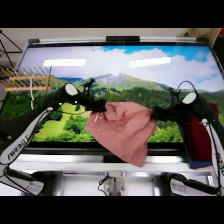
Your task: Fold the shirts.
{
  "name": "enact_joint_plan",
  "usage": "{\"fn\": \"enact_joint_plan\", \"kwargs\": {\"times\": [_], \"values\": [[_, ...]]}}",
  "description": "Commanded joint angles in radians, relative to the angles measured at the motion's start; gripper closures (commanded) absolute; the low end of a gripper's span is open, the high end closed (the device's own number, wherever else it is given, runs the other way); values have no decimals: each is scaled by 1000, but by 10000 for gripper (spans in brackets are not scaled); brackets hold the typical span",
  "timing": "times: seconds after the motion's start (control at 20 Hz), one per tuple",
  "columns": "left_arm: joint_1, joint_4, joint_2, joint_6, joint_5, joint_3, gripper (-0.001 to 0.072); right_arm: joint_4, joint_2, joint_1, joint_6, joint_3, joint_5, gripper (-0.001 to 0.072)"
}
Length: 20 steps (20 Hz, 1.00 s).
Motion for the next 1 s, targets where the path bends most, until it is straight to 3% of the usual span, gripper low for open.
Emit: {"fn": "enact_joint_plan", "kwargs": {"times": [0.0, 0.15, 0.2, 0.25, 0.3, 0.5, 0.65, 0.9, 0.95], "values": [[24, -10, 1, 46, -43, 86, 672, 9, -5, 32, -16, 0, -43, 665], [61, -10, 1, 53, -110, 176, 673, 11, -3, 34, -40, 1, -54, 664], [73, -10, 1, 52, -127, 196, 672, 5, -3, 32, -50, 2, -48, 628], [82, -10, 1, 52, -138, 207, 672, -4, -3, 26, -50, 4, -31, 263], [90, -10, 1, 52, -145, 208, 673, -11, -3, 14, -53, 5, -7, 24], [100, -10, 0, 52, -167, 207, 672, -22, -7, -131, -53, -3, 51, 25], [100, -10, 0, 52, -167, 207, 672, 177, -64, -203, -80, -30, -23, 24], [100, -10, 0, 52, -169, 207, 673, 446, -219, -146, -190, -31, -122, 25], [100, -10, 0, 52, -170, 207, 672, 485, -231, -135, -200, -31, -140, 54]]}}
